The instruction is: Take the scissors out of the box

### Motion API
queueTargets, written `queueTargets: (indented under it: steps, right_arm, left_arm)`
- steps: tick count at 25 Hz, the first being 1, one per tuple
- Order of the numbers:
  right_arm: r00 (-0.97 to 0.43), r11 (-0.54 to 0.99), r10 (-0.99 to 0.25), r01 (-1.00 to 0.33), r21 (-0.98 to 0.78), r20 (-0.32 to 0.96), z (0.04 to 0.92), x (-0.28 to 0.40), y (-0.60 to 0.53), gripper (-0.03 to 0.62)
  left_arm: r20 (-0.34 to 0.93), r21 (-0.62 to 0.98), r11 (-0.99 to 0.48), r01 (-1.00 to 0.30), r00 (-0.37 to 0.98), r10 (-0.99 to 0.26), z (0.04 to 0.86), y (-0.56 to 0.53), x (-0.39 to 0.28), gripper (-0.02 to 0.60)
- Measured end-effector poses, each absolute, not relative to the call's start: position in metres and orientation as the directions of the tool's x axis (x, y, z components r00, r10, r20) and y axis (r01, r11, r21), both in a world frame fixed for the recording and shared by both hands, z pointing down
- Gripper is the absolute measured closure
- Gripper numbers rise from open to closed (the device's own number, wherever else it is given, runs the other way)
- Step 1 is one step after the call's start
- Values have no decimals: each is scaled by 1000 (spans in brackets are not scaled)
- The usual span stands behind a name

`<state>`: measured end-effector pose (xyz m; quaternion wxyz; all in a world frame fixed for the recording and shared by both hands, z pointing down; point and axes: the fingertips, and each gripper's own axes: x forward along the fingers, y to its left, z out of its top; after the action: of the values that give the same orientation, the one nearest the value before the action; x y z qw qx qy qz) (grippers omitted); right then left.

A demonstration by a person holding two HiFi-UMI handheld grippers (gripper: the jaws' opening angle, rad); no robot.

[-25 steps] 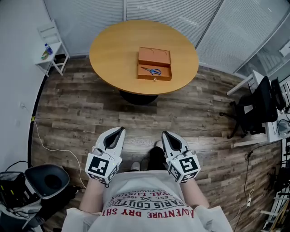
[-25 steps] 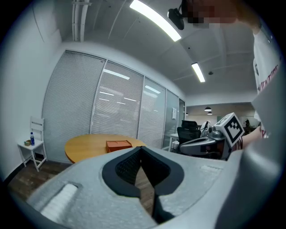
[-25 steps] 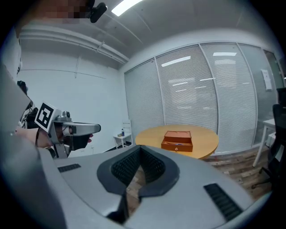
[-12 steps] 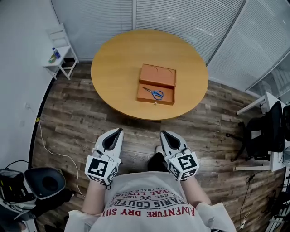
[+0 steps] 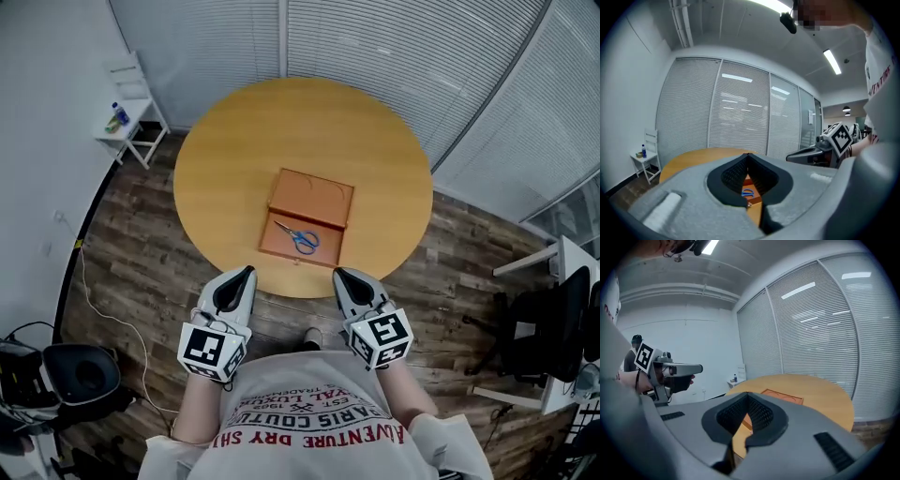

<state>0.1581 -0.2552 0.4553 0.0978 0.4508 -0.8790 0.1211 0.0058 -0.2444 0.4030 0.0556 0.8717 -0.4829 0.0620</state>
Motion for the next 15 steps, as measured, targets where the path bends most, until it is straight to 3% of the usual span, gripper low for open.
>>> queueTargets:
  steps: [7,15]
  right_arm:
    - [-627,618,-703,-772,-148,335,473,170,-308,586]
    - [-594,604,-661,-784,-144,458,508,144,-340,586]
  left_arm:
    - [192,51,-501,-864,501,-844,415,-294,29,574]
    - [207,68,-573,-817,574,-792,425,-340,19,574]
